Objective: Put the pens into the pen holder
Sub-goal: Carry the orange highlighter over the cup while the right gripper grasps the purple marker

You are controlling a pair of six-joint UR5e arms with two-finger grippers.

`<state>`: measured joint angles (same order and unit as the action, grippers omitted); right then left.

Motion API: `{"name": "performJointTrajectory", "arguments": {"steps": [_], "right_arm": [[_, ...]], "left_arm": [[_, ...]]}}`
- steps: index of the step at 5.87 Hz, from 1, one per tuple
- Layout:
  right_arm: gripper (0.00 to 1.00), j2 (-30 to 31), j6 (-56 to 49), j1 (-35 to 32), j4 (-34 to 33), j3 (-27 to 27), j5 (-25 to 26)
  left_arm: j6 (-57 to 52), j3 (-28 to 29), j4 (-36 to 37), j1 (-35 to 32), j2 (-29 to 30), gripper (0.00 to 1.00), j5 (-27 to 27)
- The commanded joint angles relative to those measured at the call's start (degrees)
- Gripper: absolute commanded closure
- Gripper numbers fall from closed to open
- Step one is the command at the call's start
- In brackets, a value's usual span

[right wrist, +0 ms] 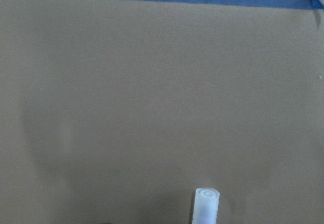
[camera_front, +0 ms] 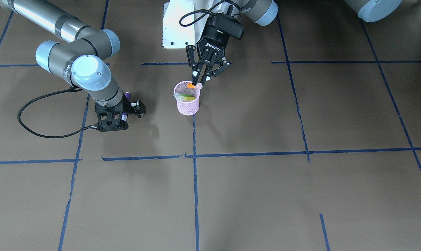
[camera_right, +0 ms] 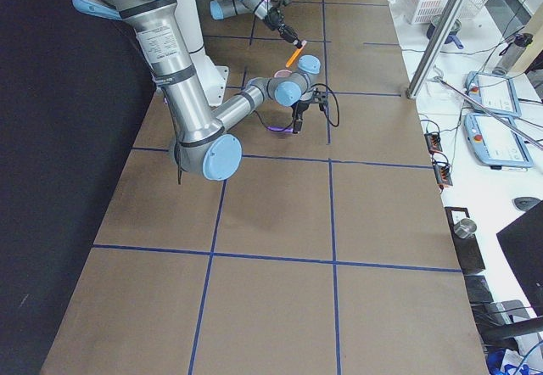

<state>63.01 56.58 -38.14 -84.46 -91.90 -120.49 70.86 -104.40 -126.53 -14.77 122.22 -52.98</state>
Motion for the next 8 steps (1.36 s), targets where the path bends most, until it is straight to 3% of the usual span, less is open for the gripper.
{"name": "performJointTrajectory", "arguments": {"steps": [1, 5, 6, 7, 8], "right_arm": [[0.0, -0.1, 0.0, 0.0, 0.0, -0.1, 0.0], [0.0, -0.2, 0.0, 0.0, 0.0, 0.0, 0.0], [0.0, -0.2, 0.0, 0.0, 0.0, 0.0, 0.0], [0.0, -0.3, 0.0, 0.0, 0.0, 0.0, 0.1], [0.0, -0.3, 0.0, 0.1, -0.1, 0.0, 0.1]], "left_arm": [[0.0, 2.4, -0.2, 0.8, 0.3, 1.0, 2.3], [0.2, 5.1, -0.9, 0.9, 0.6, 1.0, 2.7], [0.0, 5.1, -0.8, 0.9, 0.8, 0.95, 2.5], [-0.2, 5.1, -0.8, 0.9, 0.9, 0.14, 2.4], [-0.4, 4.7, -0.8, 0.9, 1.0, 0.0, 2.3]]}}
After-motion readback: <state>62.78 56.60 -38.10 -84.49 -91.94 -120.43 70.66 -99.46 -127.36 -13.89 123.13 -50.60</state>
